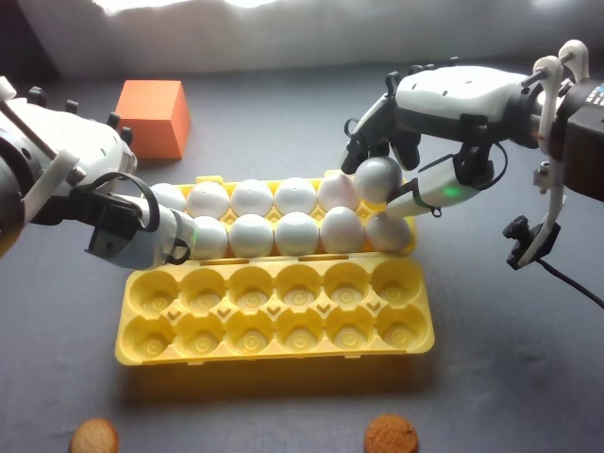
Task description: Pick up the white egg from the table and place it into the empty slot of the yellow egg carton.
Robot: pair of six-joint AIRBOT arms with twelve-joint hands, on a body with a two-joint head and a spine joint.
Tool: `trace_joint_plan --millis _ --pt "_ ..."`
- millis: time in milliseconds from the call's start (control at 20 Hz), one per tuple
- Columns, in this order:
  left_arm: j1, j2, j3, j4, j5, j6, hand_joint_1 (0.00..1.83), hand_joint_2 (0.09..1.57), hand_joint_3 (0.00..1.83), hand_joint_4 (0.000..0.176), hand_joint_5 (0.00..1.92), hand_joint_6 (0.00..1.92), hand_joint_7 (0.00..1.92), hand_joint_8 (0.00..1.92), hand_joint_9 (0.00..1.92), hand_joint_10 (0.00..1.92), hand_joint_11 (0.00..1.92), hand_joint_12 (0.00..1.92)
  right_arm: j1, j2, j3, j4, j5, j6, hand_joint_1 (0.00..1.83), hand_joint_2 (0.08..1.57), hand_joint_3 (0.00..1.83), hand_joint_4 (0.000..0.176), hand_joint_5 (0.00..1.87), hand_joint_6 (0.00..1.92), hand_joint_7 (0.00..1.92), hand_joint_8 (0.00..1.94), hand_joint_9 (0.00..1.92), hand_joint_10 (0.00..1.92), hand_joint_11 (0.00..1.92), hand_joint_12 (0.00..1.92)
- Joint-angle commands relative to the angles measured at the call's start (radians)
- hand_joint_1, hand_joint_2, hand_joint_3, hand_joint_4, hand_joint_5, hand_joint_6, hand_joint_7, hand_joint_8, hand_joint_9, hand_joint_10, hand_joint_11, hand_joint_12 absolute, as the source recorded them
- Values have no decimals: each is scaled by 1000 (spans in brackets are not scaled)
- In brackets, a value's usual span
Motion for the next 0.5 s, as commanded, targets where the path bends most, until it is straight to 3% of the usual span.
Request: trace_joint_plan --millis 0,50,100,250,300,350,400,450 --pt "-13 7 -3 88 -9 6 0 1264 0 0 267 0 308 2 298 1 0 601 4 10 3 6 112 7 1338 1224 0 0 717 1299 814 1289 655 1521 294 1456" --pt "-13 7 -3 88 -9 6 0 1267 0 0 273 3 309 2 298 1 1 604 4 10 3 6 112 7 1197 1234 1 0 690 1365 820 1296 614 1062 305 1383" --pt "-13 7 -3 88 -9 6 0 1264 0 0 268 1 304 0 294 0 0 605 4 10 3 6 112 6 1167 1241 0 0 668 1407 823 1290 657 817 322 1323" --pt "-13 7 -3 88 -9 6 0 1262 0 0 292 9 325 13 308 10 19 590 4 10 3 6 113 6 1145 1257 0 0 651 1490 789 1282 742 411 319 1248" --pt "-13 7 -3 88 -9 6 0 1251 0 0 302 1 339 2 323 2 12 643 3 10 3 6 113 6 1091 1274 0 0 669 1437 711 651 731 341 292 1227" --pt "-13 7 -3 88 -9 6 0 1248 0 0 282 0 334 0 321 0 3 652 2 10 3 6 113 6 1073 1284 0 0 659 1447 761 313 737 264 280 1211" --pt "-13 7 -3 88 -9 6 0 1252 0 0 276 0 322 0 306 0 0 639 2 10 3 6 113 6 1149 1244 0 0 550 750 791 144 741 190 265 1186" --pt "-13 7 -3 88 -9 6 0 1256 2 0 271 0 312 0 296 0 0 633 3 10 3 6 113 6 1147 1211 0 0 617 378 806 64 749 133 268 1162"
